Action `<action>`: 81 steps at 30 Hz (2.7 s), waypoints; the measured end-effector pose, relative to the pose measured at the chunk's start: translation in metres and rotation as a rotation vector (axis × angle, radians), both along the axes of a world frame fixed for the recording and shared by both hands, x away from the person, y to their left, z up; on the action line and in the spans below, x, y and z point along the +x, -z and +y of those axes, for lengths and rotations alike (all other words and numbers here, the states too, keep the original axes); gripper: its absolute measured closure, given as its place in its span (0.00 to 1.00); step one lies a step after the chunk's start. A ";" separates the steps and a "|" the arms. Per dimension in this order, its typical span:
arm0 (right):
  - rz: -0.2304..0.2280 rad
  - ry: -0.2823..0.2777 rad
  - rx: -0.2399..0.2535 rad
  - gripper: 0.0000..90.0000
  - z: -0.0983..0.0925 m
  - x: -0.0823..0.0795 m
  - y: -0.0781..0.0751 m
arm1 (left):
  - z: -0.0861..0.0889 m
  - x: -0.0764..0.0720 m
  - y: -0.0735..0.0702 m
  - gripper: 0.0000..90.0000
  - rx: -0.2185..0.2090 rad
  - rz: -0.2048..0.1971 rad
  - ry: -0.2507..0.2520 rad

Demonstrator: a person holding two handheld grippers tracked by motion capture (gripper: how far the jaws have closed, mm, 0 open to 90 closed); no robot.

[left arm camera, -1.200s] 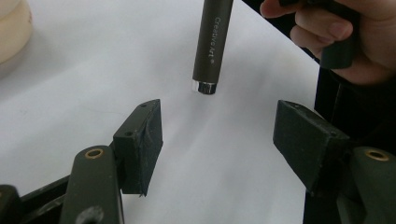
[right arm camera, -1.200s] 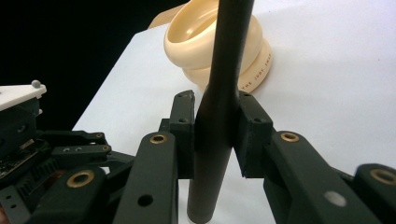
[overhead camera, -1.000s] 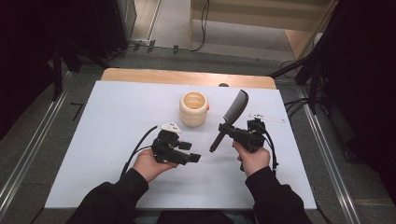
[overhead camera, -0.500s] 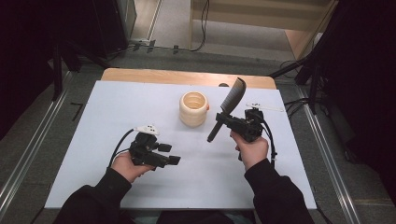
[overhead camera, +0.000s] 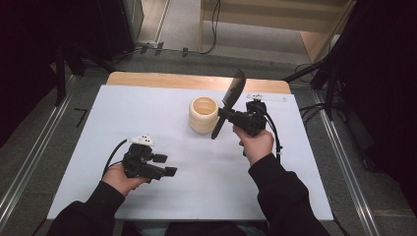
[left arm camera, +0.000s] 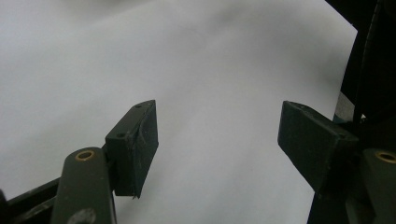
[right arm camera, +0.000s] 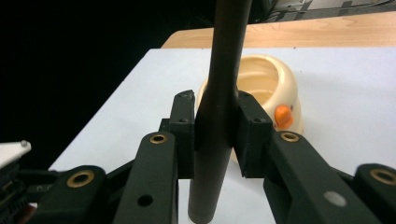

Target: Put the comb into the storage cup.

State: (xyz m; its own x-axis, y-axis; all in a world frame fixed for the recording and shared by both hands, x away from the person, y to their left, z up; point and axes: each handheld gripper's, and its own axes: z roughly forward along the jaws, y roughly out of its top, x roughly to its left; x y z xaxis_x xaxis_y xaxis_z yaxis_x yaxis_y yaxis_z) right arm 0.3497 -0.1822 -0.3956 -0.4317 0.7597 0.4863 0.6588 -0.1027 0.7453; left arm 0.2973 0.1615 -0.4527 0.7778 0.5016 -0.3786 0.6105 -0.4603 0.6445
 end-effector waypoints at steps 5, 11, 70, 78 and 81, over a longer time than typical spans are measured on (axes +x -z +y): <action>-0.010 0.005 -0.003 0.78 0.004 0.013 -0.012 | 0.008 -0.001 0.001 0.33 0.006 0.003 -0.015; -0.024 0.014 -0.007 0.78 0.010 0.031 -0.023 | 0.016 -0.003 0.001 0.33 0.012 -0.002 -0.024; -0.116 -0.039 -0.296 0.50 0.048 0.078 0.032 | 0.028 0.000 0.011 0.33 0.009 0.045 -0.041; -0.086 -0.081 -0.272 0.40 0.033 0.062 0.024 | 0.030 0.001 0.011 0.33 0.004 0.047 -0.052; -0.080 -0.107 -0.269 0.38 0.028 0.054 0.023 | 0.031 0.001 0.010 0.33 0.004 0.048 -0.057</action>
State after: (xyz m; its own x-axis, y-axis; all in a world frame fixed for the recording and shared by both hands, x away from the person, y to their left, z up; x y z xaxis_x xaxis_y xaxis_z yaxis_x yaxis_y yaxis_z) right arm 0.4041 -0.1544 -0.4184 -0.5455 0.8046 0.2348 0.5931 0.1726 0.7864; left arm 0.2986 0.1921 -0.4630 0.7291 0.5463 -0.4123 0.6658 -0.4265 0.6122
